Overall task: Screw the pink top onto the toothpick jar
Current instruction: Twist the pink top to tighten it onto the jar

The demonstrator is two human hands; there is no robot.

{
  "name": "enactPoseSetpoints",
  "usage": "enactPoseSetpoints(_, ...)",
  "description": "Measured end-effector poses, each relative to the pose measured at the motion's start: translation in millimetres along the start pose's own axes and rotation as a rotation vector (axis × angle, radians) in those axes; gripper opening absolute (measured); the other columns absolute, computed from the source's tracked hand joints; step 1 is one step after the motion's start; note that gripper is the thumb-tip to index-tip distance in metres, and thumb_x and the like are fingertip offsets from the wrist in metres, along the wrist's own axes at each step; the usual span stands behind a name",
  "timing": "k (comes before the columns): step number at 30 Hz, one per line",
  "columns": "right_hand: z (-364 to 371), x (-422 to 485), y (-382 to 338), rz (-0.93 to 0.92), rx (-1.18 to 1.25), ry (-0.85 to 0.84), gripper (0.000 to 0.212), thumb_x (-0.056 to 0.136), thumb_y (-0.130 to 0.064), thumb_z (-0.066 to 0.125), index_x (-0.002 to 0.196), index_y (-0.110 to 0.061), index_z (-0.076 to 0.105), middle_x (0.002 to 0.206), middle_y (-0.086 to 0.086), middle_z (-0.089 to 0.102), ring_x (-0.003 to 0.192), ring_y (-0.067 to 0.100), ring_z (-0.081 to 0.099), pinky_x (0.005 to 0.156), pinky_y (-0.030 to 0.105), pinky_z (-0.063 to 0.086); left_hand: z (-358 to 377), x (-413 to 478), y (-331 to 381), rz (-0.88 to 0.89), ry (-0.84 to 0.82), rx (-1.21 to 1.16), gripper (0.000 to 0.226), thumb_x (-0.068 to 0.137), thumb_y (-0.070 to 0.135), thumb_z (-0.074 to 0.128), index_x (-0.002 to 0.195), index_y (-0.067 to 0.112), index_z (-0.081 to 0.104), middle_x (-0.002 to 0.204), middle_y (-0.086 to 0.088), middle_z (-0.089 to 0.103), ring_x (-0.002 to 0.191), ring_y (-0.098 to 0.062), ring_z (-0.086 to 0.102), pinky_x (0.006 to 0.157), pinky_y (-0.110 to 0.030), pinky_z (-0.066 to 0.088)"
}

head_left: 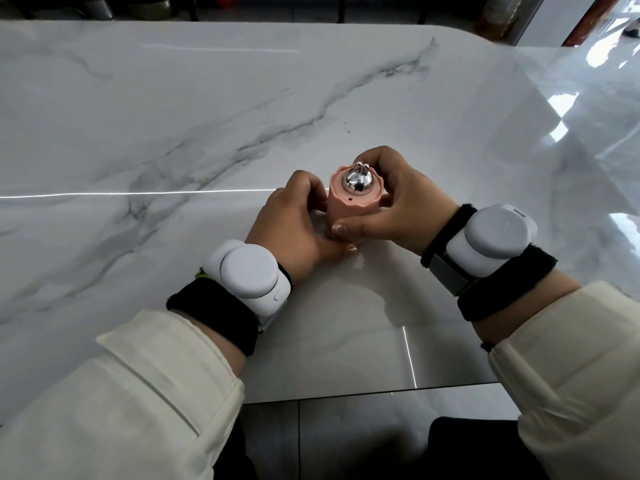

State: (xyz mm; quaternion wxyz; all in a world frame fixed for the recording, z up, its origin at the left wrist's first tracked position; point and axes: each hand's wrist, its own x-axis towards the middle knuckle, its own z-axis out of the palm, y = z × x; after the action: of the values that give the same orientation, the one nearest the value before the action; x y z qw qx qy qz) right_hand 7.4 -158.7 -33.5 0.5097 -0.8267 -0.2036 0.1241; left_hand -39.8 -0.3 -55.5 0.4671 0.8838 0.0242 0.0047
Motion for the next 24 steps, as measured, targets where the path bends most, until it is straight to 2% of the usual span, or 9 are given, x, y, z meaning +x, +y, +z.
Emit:
enactPoseSetpoints(4, -7, 2, 0, -0.033, 0.000, -0.103, 0.075, 0.041, -0.046, 0.081, 0.108, -0.050, 0.049, 0.113, -0.017, 0.062, 0.116, 0.011, 0.057, 0.103, 0.042, 0.046, -5, 1, 0, -0.017, -0.044, -0.035, 0.068, 0.052, 0.026, 0.085, 0.106, 0.022, 0.044, 0.103, 0.001, 0.067, 0.098, -0.018, 0.062, 0.086, -0.036, 0.049)
enactPoseSetpoints(7, -14, 4, 2, -0.035, 0.057, -0.180, 0.076, 0.047, -0.038, 0.082, 0.115, -0.049, 0.050, 0.118, -0.017, 0.062, 0.119, 0.010, 0.058, 0.110, 0.044, 0.041, -8, 1, -1, -0.023, -0.083, -0.070, 0.066, 0.058, 0.015, 0.084, 0.108, 0.022, 0.042, 0.106, 0.003, 0.069, 0.105, -0.014, 0.062, 0.093, -0.037, 0.047)
enactPoseSetpoints(9, -17, 3, 3, -0.035, 0.081, -0.201, 0.073, 0.052, -0.025, 0.082, 0.117, -0.043, 0.052, 0.117, -0.014, 0.063, 0.116, 0.007, 0.059, 0.111, 0.041, 0.040, -9, 1, -1, -0.022, -0.096, -0.083, 0.065, 0.059, 0.012, 0.083, 0.109, 0.021, 0.041, 0.106, 0.004, 0.070, 0.106, -0.012, 0.062, 0.094, -0.035, 0.046)
enactPoseSetpoints(12, -18, 3, 3, -0.033, 0.084, -0.195, 0.061, 0.058, -0.011, 0.075, 0.111, -0.035, 0.056, 0.113, -0.008, 0.065, 0.109, 0.008, 0.062, 0.109, 0.039, 0.042, -8, 0, -1, -0.019, -0.096, -0.091, 0.065, 0.059, 0.010, 0.083, 0.108, 0.022, 0.041, 0.105, 0.004, 0.070, 0.106, -0.012, 0.062, 0.094, -0.035, 0.046)
enactPoseSetpoints(16, -16, 3, 3, -0.017, 0.068, -0.128, 0.058, 0.045, -0.032, 0.079, 0.099, -0.040, 0.060, 0.104, -0.011, 0.067, 0.108, 0.018, 0.064, 0.106, 0.047, 0.044, -6, 1, -2, -0.016, -0.088, -0.081, 0.067, 0.056, 0.015, 0.085, 0.106, 0.024, 0.042, 0.102, 0.005, 0.069, 0.105, -0.014, 0.062, 0.093, -0.038, 0.047)
enactPoseSetpoints(19, -13, 4, 4, -0.010, 0.065, -0.097, 0.059, 0.039, -0.038, 0.079, 0.094, -0.039, 0.057, 0.096, -0.013, 0.066, 0.103, 0.020, 0.064, 0.102, 0.051, 0.046, -5, 1, -2, -0.014, -0.071, -0.063, 0.068, 0.054, 0.020, 0.086, 0.106, 0.024, 0.042, 0.103, 0.004, 0.068, 0.102, -0.016, 0.062, 0.090, -0.035, 0.048)
enactPoseSetpoints(24, -8, 3, 6, -0.008, 0.079, -0.054, 0.058, 0.038, -0.041, 0.079, 0.089, -0.039, 0.052, 0.090, -0.014, 0.062, 0.091, 0.008, 0.059, 0.089, 0.038, 0.053, -3, -1, 1, -0.013, -0.030, -0.043, 0.067, 0.052, 0.023, 0.087, 0.104, 0.020, 0.045, 0.104, 0.001, 0.066, 0.098, -0.018, 0.062, 0.083, -0.031, 0.049)
